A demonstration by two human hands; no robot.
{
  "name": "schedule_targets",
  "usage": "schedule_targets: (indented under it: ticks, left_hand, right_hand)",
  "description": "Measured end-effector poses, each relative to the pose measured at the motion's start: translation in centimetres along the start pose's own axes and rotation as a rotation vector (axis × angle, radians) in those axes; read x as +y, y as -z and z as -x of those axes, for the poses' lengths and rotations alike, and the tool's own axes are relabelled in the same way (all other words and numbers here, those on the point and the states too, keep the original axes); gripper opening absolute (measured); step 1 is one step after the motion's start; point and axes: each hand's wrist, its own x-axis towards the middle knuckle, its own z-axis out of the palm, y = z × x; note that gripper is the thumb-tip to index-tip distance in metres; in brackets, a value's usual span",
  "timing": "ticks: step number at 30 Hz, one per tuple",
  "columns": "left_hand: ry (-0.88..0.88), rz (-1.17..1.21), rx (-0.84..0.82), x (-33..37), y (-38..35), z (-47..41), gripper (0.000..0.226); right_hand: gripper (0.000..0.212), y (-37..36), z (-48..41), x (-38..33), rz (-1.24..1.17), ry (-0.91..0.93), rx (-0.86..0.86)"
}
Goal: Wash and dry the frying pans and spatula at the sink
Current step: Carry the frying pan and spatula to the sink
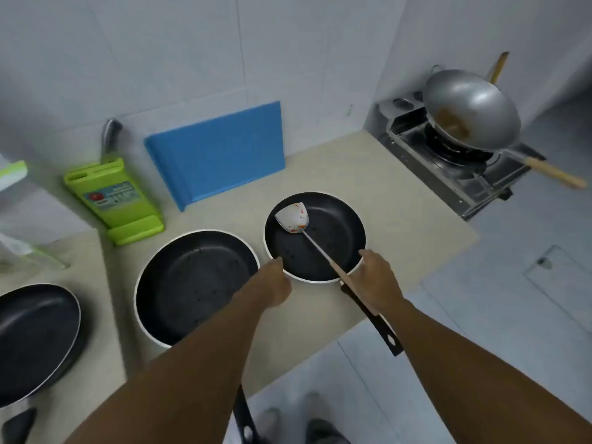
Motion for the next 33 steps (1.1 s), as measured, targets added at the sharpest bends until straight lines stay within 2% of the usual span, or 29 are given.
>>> schedule_targets:
  ticks: [3,6,9,11,15,19,22,26,33]
  left_hand:
    - [0.038,0.045,0.024,0.6,-1.6,-2.6,0.047]
    - [0.099,0.076,0.086,0.4,-3.5,-5.5,0.054]
    - [0.150,0.069,0.160,0.4,-4.8,-7.3,0.070]
    - [0.180,0.056,0.182,0.4,-5.7,-8.0,0.076]
    - [0.212,0.079,0.215,0.6,-7.4,-8.5,0.075]
    - [0.205,0.098,0.273,0.1,-8.2,-8.8,0.072]
    - [0.202,0.123,0.273,0.0,-8.1,-8.6,0.069]
    - [0.157,0.151,0.265,0.1,-7.5,-7.7,0.065]
    - [0.131,0.147,0.308,-0.1,-5.8,-3.9,0.062]
  right_hand:
    - [0.053,0.0,-2.5,1.4,-0.078,-0.169,-0.010]
    - [0.043,-1.1,-4.2,2.6,-0.122,-0.340,-0.213]
    - [0.046,-2.4,-5.8,3.8,-0.118,-0.346,-0.364]
    - [0.046,-3.0,-6.6,4.4,-0.175,-0.342,-0.401]
    - [0.040,-3.1,-7.0,5.2,-0.495,-0.422,-0.502]
    - [0.044,-3.5,-7.1,6.1,-0.621,-0.451,-0.590]
    - [0.046,-3.9,-6.8,6.0,-0.620,-0.457,-0.539]
    - [0.052,-4.8,-6.6,6.8,-0.506,-0.344,-0.394]
    - [0.059,-3.7,-4.3,6.0,-0.368,-0.199,-0.349]
